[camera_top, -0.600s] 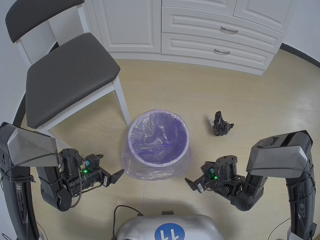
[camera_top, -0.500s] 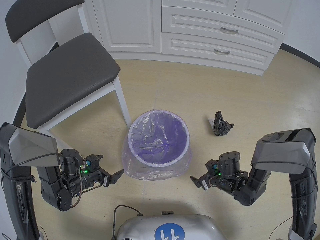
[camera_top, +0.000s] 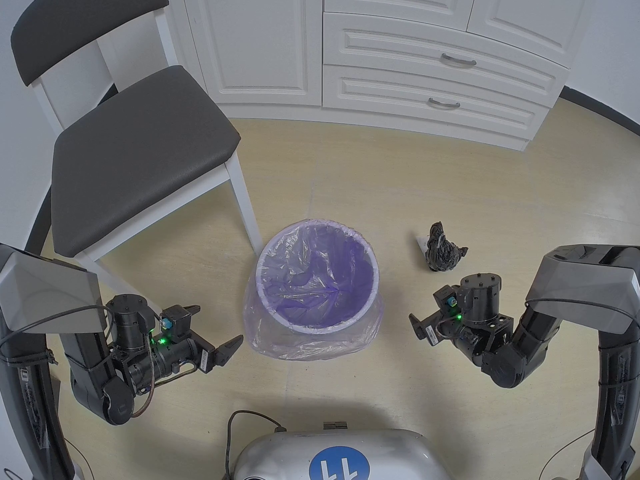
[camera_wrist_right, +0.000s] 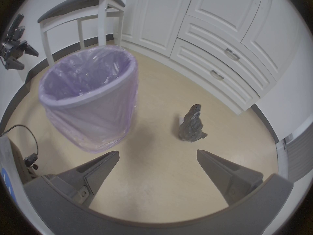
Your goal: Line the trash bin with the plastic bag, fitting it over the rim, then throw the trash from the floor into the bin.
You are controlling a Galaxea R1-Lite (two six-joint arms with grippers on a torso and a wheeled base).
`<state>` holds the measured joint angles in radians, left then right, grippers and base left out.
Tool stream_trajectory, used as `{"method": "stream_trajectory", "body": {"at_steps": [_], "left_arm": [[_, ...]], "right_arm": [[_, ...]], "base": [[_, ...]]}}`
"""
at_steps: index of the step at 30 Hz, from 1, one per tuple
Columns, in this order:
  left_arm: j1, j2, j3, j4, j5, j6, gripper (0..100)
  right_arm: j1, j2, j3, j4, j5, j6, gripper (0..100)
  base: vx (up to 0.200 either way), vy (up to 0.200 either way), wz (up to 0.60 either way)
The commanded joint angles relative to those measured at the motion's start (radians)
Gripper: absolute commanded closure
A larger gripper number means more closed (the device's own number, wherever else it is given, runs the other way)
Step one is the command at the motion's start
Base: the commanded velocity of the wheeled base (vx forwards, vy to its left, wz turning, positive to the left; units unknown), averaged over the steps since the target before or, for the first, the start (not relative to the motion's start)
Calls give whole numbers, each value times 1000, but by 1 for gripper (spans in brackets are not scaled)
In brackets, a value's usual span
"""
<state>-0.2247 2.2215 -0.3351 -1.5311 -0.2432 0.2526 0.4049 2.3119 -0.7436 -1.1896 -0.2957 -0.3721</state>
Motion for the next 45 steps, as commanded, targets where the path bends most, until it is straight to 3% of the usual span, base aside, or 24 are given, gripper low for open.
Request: {"method": "stream_trajectory", "body": {"at_steps": [1, 13, 19, 21, 31, 35, 36, 45], "left_arm": [[4, -75, 48, -1, 21, -1, 0], [30, -100, 100, -1, 51, -72, 0], [38, -144, 120, -1, 51, -73, 0], [38, -166, 143, -1, 51, -73, 0], [50, -177, 151, -1, 51, -73, 0], [48, -194, 159, -1, 51, -73, 0], [48, -200, 159, -1, 51, -73, 0], [51, -243, 179, -1, 51, -73, 0]], "right_arm": [[-60, 35, -88, -2, -6, -5, 0], [-150, 279, -502, 45, -13, 35, 0], [-169, 400, -703, 117, -13, 117, 0], [-184, 486, -839, 174, -14, 165, 0], [-221, 610, -1077, 265, -37, 200, 0], [-221, 635, -1151, 318, -37, 285, 0], [-221, 647, -1185, 334, -40, 306, 100], [-224, 652, -1208, 329, -48, 325, 100]], "base": [[0, 0, 0], [0, 0, 0], [0, 0, 0], [0, 0, 0], [0, 0, 0], [0, 0, 0], [0, 0, 0], [0, 0, 0]]}}
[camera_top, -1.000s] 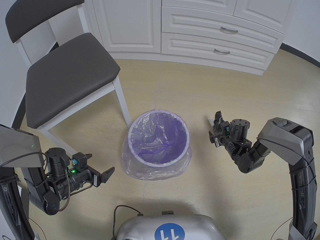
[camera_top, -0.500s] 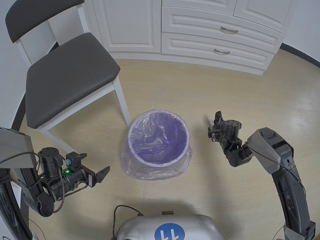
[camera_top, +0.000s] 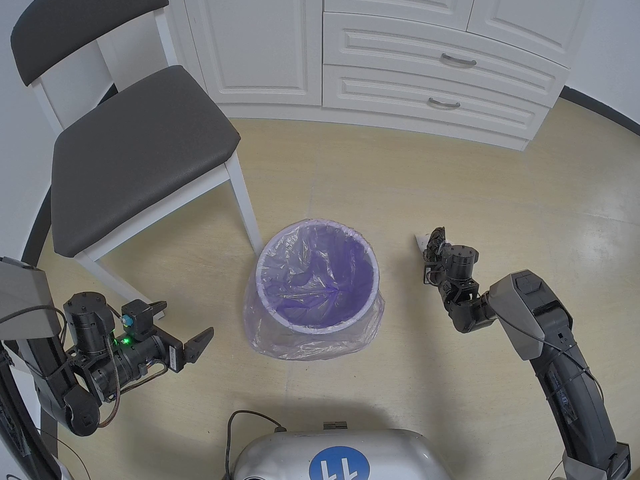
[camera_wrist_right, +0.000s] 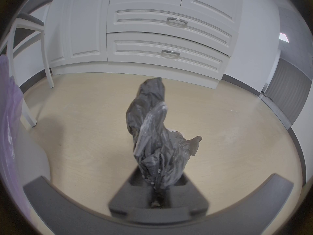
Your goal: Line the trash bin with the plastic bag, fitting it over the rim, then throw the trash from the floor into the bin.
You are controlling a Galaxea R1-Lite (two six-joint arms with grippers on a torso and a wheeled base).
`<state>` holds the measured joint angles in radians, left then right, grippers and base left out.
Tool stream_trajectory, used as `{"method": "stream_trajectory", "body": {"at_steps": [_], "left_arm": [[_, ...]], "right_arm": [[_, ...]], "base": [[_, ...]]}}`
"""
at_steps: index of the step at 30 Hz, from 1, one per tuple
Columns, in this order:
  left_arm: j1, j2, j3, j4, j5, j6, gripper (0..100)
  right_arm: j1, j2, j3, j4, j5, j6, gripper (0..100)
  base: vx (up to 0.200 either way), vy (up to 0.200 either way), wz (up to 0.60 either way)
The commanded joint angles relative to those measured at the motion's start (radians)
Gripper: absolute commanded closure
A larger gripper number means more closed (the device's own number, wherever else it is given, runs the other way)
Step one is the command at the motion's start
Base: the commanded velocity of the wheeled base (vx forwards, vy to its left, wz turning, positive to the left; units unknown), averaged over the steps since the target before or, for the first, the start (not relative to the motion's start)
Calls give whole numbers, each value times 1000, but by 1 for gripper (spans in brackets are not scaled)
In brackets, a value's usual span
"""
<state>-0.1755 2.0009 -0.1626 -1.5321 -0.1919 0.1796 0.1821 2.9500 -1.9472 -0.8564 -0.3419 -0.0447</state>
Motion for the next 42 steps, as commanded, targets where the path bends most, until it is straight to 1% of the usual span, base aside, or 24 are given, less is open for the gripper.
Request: {"method": "stream_trajectory", "body": {"at_steps": [1, 4, 6, 7, 8, 10, 11, 12, 13, 15, 16, 17, 19, 21, 24, 28, 29, 30, 33, 34, 35, 37, 39, 42], "left_arm": [[2, -20, 8, 0, 0, 0, 0], [10, -22, 14, 0, 6, 0, 0], [14, -36, 34, 0, 6, 0, 0], [14, -36, 34, 0, 6, 0, 0], [24, -57, 60, 0, 6, 0, 0], [33, -71, 87, 0, 6, 0, 0], [33, -73, 89, 0, 6, -2, 0], [44, -91, 118, 0, 6, -2, 0], [48, -102, 135, 0, 6, -3, 0], [56, -126, 163, 0, 6, -5, 0], [56, -126, 163, 0, 6, -5, 0], [62, -159, 163, 1, 29, -28, 0], [60, -172, 163, 1, 60, -48, 0], [48, -220, 163, 1, 135, -123, 0], [45, -231, 161, 0, 141, -127, 0], [44, -284, 133, 0, 144, -129, 0], [44, -284, 133, 0, 144, -129, 0], [41, -310, 141, 0, 144, -126, 0], [36, -353, 153, 0, 144, -126, 0], [36, -356, 156, 0, 144, -126, 0], [36, -383, 163, 3, 146, -126, 0], [37, -402, 163, 1, 149, -126, 0], [41, -412, 163, 4, 150, -126, 0], [54, -429, 163, 1, 187, -126, 0]], "right_arm": [[-1, 12, -2, -12, -5, -6, 100], [-10, -42, 77, -128, -48, -146, 100], [-13, -144, 264, -314, -43, -264, 100], [-13, -144, 264, -314, -43, -264, 100], [-9, -275, 481, -388, -14, -308, 100], [7, -416, 686, -403, 57, -307, 100], [8, -427, 702, -403, 61, -307, 100], [19, -559, 866, -409, 135, -304, 100], [20, -618, 938, -412, 172, -304, 100], [22, -717, 1041, -420, 225, -304, 100], [22, -717, 1041, -420, 225, -304, 100], [25, -844, 1148, -412, 276, -302, 100], [25, -887, 1183, -409, 296, -296, 100], [37, -1005, 1271, -403, 363, -247, 100], [57, -1069, 1291, -385, 391, -201, 100], [117, -1164, 1208, -188, 400, -87, 100], [117, -1164, 1208, -188, 400, -87, 100], [143, -1224, 1177, -82, 437, 31, 100], [163, -1309, 1188, 11, 554, 184, 100], [163, -1313, 1185, 19, 572, 198, 100], [163, -1322, 1163, 51, 647, 266, 100], [163, -1330, 1140, 92, 692, 307, 100], [166, -1324, 1130, 112, 695, 313, 100], [218, -1292, 1097, 157, 689, 319, 100]], "base": [[0, 0, 0], [0, 0, 0], [0, 0, 0], [0, 0, 0], [0, 0, 0], [0, 0, 0], [0, 0, 0], [0, 0, 0], [0, 0, 0], [0, 0, 0], [0, 0, 0], [0, 0, 0], [0, 0, 0], [0, 0, 0], [0, 0, 0], [0, 0, 0], [0, 0, 0], [0, 0, 0], [0, 0, 0], [0, 0, 0], [0, 0, 0], [0, 0, 0], [0, 0, 0], [0, 0, 0]]}}
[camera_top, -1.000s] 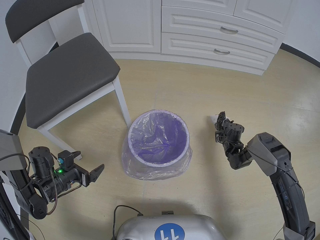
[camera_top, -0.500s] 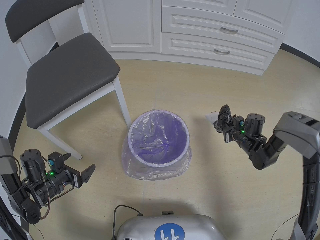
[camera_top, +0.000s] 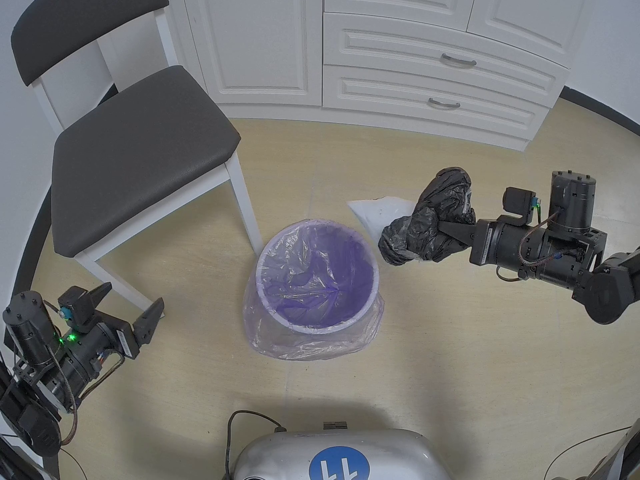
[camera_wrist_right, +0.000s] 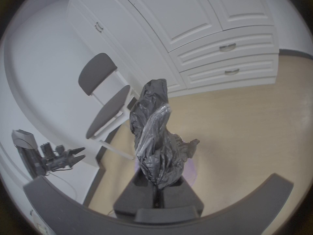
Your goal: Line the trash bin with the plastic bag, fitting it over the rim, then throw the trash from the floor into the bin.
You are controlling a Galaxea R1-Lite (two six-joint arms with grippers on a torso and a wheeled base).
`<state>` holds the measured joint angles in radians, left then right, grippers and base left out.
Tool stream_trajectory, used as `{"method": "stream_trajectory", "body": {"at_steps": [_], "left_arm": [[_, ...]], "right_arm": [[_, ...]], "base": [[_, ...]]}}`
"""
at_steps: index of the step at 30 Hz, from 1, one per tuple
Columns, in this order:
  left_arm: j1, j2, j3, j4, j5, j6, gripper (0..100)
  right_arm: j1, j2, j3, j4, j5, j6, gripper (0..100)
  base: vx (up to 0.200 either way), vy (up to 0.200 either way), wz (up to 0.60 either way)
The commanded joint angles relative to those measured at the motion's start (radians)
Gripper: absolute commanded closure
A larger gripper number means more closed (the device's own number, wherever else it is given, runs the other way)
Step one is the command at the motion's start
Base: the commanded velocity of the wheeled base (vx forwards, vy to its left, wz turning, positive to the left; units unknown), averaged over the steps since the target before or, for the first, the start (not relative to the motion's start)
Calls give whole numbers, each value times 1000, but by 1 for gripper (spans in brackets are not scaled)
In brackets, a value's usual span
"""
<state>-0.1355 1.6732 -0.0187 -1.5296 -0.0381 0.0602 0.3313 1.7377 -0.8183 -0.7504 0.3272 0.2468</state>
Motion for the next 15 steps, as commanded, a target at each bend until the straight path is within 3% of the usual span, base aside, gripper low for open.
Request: {"method": "stream_trajectory", "body": {"at_steps": [1, 9, 12, 13, 15], "left_arm": [[14, -101, 19, -1, 33, -5, 0], [2, -93, 19, -1, 38, 69, 0], [2, -104, 19, -1, 38, 81, 0], [2, -118, 19, -1, 38, 81, 0], [2, -124, 19, -1, 38, 81, 0]], "right_arm": [[78, -67, -33, 57, 18, 28, 100], [123, 29, -62, 65, 6, 32, 100], [150, 69, -79, 63, -25, 34, 100], [178, 108, -97, 63, -77, 34, 100], [193, 137, -110, 62, -109, 35, 100]], "base": [[0, 0, 0], [0, 0, 0], [0, 0, 0], [0, 0, 0], [0, 0, 0]]}}
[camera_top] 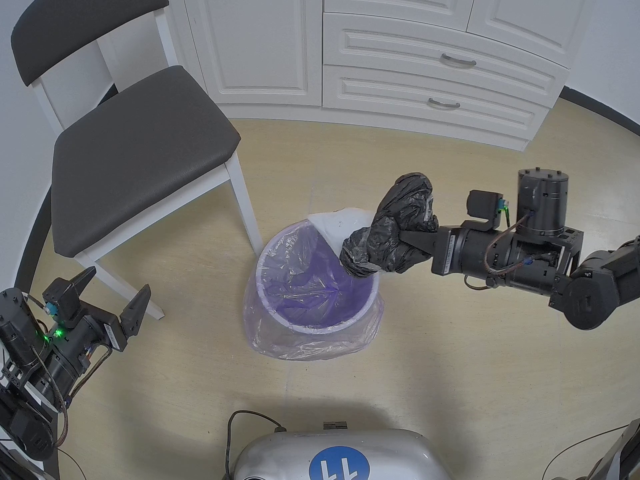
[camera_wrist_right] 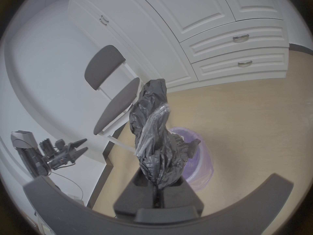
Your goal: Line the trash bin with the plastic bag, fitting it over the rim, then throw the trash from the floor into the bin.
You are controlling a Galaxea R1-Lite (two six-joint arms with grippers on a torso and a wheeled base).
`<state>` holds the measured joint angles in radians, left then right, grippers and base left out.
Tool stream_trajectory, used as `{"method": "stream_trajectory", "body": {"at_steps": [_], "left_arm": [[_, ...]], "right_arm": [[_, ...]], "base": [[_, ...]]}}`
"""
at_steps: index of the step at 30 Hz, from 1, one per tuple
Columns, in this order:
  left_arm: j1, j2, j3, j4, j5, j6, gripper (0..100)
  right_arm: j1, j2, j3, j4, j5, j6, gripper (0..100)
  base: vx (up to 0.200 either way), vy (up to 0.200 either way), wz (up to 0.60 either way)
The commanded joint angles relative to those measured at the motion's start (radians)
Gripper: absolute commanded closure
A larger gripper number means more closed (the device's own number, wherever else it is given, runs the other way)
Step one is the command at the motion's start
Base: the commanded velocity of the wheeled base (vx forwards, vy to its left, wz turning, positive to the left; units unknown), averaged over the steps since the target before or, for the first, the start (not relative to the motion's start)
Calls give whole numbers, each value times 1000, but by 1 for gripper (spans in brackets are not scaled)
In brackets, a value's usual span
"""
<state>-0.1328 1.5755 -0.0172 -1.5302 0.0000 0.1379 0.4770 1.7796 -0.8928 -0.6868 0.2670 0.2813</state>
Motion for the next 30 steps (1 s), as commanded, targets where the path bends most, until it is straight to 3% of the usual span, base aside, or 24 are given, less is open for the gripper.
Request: {"method": "stream_trajectory", "body": {"at_steps": [1, 5, 13, 26, 30], "left_arm": [[-1, -28, 17, -1, 0, 5, 0], [-1, -43, 17, -1, 0, 5, 0], [-1, -43, 17, -1, 0, 5, 0], [1, -42, 17, 1, 0, 5, 0], [1, -43, 17, 1, 0, 5, 0]], "right_arm": [[58, 121, -49, -2, -69, 1, 100], [75, 204, -89, -3, -106, 18, 100], [97, 376, -221, -8, -169, 144, 100], [95, 455, -262, -3, -193, 148, 100], [95, 495, -299, -5, -230, 150, 100]], "base": [[0, 0, 0], [0, 0, 0], [0, 0, 0], [0, 0, 0], [0, 0, 0]]}}
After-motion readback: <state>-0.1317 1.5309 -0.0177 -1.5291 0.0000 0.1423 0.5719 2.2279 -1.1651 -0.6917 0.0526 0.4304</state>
